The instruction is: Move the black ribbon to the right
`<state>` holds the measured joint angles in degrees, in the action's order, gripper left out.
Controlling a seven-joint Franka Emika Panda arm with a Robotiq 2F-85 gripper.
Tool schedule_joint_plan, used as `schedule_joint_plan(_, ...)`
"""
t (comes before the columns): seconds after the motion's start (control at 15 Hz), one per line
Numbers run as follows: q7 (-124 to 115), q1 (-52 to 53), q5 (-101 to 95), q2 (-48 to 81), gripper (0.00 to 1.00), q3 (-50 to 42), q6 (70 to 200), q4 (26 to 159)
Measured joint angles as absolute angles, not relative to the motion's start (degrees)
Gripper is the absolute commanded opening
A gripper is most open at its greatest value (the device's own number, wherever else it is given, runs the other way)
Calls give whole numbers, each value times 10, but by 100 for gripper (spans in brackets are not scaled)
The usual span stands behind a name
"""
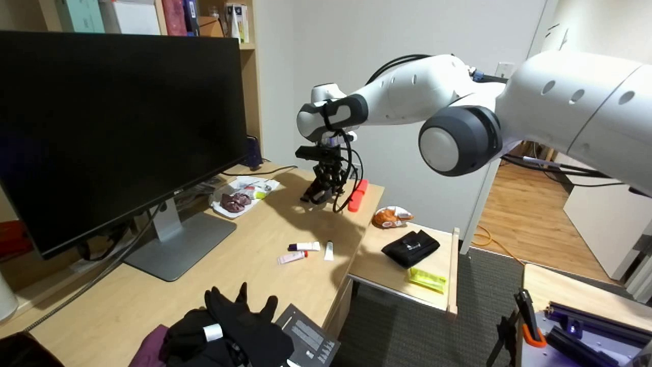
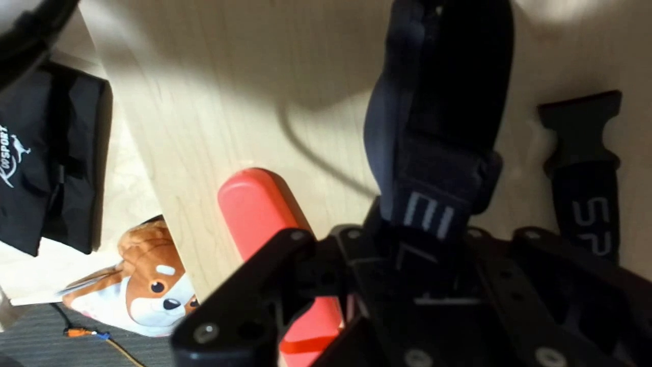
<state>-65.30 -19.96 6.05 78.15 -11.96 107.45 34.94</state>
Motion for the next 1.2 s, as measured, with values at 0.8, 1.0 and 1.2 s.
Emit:
schedule_joint_plan(0.8, -649, -195, 60, 815, 100, -91, 1071, 278)
schedule_joint_plan(1.0, -635, -188, 58, 813, 100, -88, 1062, 244)
schedule_joint_plan(1.2, -586, -178, 48, 805, 100, -83, 1023, 211)
